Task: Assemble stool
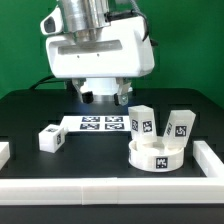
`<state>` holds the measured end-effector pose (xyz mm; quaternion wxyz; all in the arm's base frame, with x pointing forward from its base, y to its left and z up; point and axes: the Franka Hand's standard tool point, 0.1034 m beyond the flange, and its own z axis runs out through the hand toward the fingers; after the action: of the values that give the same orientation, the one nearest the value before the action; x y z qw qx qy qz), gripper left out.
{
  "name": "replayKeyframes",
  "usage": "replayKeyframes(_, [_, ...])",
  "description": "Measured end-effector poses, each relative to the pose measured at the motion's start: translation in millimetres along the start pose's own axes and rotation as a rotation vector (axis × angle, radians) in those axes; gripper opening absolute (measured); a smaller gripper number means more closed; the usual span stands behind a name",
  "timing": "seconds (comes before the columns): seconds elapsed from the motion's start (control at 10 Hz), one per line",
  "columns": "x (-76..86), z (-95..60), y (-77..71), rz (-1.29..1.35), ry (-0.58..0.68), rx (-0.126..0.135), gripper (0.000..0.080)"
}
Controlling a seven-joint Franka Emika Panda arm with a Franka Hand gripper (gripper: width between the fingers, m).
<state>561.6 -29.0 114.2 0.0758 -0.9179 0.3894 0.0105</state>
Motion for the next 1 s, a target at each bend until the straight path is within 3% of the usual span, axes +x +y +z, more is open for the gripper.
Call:
replayKeyframes(0.3, [-0.4,2.0,0.8,-0.011,-0.001,-0.004,0.0649])
replayKeyframes(0.6, [21.5,12.6,39.4,-0.203,0.014,-0.101,0.0649])
replayKeyframes(0.7, [28.1,14.6,50.4,-0.208,0.017,-0.113,0.0649])
replayKeyframes(0.8, [36.7,15.1,62.5,-0.214,0.017,-0.116,0.0649])
replayKeyframes(1.0, [39.5,13.8,63.2,-0.210,0.020,-0.115,0.0649])
